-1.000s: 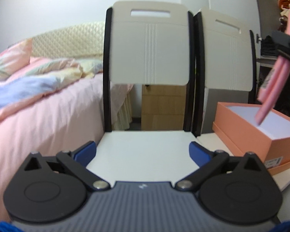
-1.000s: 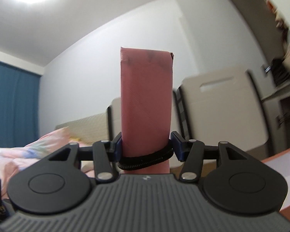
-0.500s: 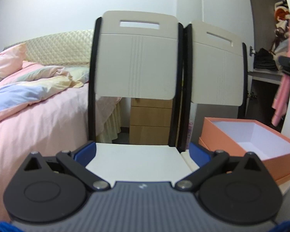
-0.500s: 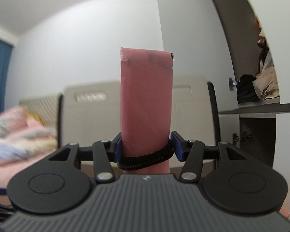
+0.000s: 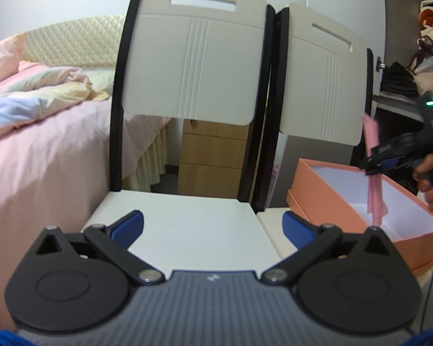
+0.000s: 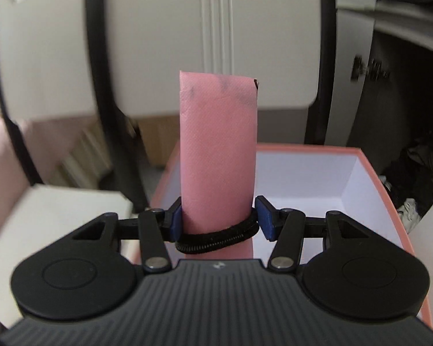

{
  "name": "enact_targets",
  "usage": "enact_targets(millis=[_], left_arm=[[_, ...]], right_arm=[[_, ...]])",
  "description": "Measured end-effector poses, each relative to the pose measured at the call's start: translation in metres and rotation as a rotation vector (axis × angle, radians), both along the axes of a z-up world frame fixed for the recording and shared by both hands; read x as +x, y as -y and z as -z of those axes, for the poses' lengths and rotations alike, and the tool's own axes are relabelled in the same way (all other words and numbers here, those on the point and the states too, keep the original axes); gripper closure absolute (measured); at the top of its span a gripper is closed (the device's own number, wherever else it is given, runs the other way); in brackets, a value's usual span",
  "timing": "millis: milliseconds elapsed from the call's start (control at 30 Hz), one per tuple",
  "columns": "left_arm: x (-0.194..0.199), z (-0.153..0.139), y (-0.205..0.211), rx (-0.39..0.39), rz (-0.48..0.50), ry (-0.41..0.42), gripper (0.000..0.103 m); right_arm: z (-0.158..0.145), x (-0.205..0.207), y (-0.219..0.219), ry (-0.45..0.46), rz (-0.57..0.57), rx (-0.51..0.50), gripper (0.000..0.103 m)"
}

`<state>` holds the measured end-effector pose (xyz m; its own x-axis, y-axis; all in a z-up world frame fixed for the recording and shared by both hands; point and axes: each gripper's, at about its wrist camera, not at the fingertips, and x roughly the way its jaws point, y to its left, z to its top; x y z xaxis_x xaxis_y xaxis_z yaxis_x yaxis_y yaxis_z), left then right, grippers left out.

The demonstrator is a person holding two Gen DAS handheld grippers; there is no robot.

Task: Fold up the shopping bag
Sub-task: 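Lower the bound strip into the orange box and open the right tool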

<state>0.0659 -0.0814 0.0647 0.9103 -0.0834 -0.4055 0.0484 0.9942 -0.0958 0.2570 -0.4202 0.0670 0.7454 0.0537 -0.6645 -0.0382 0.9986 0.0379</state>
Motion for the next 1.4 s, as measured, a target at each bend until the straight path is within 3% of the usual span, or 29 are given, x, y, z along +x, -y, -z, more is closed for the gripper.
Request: enact_targets(millis=[133,300,833,1100,1400], left_arm=[[0.011,0.008,0.002,0.062,-0.042,-0.033,0.0],[0.024,0.013,-0.016,0.04,-0.089,-0.076,0.0],[0.033,0.019,-0.027,0.056,-0.098,-0.119,0.0],[0.032,0.023,-0.032,0.039,-0.107,-0.156,0.0],[0.012,0.018,-0.038,0.091,-0.127,-0.077,0.0]], right_arm=[[0.029,0.044,0.009,-0.15,0.01,-0.023,0.048],[0.066,0.071,0.018,-0.278,0.036,0.012,0.048],[0.118,0.098,0.012,-0.391,0.042,0.018,0.046],[0.096,0.091,0.014,-0.362,0.097,0.067,0.045],[-0.004,0.042,0.002,-0.197,0.109,0.09,0.04]])
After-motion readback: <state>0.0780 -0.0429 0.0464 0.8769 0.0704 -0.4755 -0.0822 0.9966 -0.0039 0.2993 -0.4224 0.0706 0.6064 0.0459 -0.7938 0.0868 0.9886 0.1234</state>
